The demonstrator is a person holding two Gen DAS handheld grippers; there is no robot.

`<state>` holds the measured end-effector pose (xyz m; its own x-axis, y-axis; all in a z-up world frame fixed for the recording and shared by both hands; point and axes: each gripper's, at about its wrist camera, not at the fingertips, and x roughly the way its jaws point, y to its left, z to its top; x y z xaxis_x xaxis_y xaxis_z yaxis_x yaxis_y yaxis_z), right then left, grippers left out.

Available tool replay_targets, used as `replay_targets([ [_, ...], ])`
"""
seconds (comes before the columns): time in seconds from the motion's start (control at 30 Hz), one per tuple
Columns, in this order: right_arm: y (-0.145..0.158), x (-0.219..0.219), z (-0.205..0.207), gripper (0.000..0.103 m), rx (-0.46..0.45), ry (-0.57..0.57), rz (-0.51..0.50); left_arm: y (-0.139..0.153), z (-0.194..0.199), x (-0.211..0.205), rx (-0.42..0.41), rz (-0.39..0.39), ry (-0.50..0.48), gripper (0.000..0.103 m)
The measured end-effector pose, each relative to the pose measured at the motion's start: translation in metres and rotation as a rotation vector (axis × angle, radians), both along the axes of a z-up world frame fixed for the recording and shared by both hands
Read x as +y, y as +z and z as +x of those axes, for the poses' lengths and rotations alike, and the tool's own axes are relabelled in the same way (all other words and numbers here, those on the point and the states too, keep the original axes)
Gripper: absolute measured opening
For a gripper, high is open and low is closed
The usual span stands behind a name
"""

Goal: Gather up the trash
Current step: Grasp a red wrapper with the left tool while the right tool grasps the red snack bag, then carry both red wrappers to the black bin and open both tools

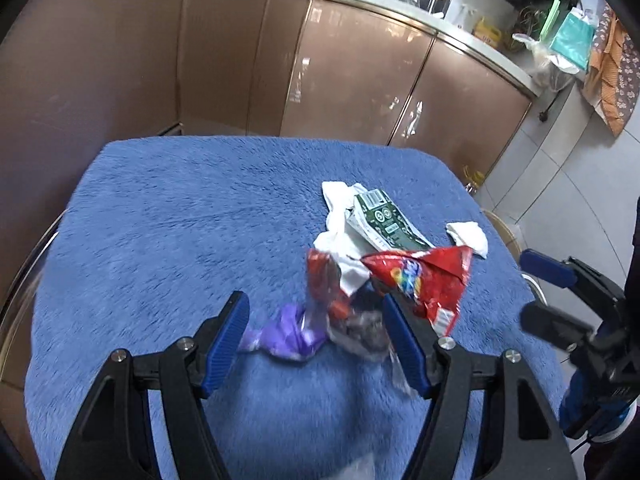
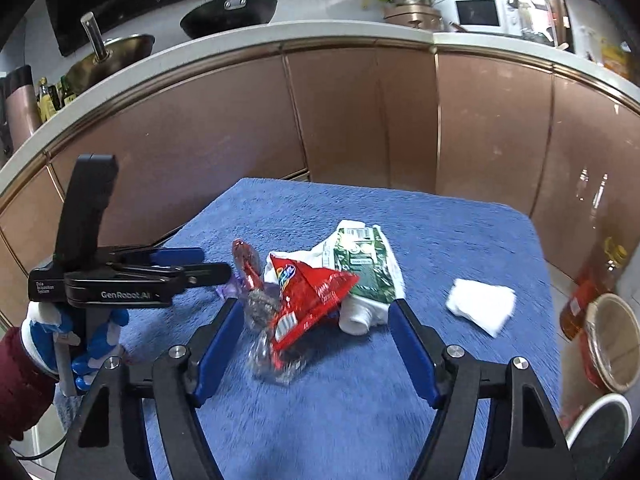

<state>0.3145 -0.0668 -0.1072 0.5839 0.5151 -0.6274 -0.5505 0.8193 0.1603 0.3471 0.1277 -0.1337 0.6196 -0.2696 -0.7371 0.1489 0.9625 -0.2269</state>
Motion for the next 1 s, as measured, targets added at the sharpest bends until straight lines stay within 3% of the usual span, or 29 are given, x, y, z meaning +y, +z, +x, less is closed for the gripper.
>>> replay_targets([
  [0.17,-0.014,0.01,0.026,0.064,0.038,0.012,0.01,-0.011,0.017,0.0,0.037,-0.01,-0.004,0.045],
  [0.27,-0.021,0.014,0.035,0.054,0.06,0.018,0.01,-0.014,0.022,0.0,0.047,-0.017,-0.005,0.034],
  [0.37,-0.027,0.019,0.041,0.037,0.08,0.037,0.005,-0.015,0.023,0.0,0.053,-0.031,-0.013,0.019],
  [0.43,-0.029,0.023,0.04,0.021,0.087,0.048,0.004,-0.013,0.022,-0.002,0.047,-0.036,-0.022,0.014],
  [0.73,-0.008,0.014,0.008,0.005,0.062,0.072,0.035,0.011,-0.009,0.0,-0.021,-0.07,-0.018,0.009],
  [1.0,0.031,-0.004,-0.044,0.005,-0.005,0.058,0.059,0.052,-0.053,0.014,-0.099,-0.082,0.007,0.008],
])
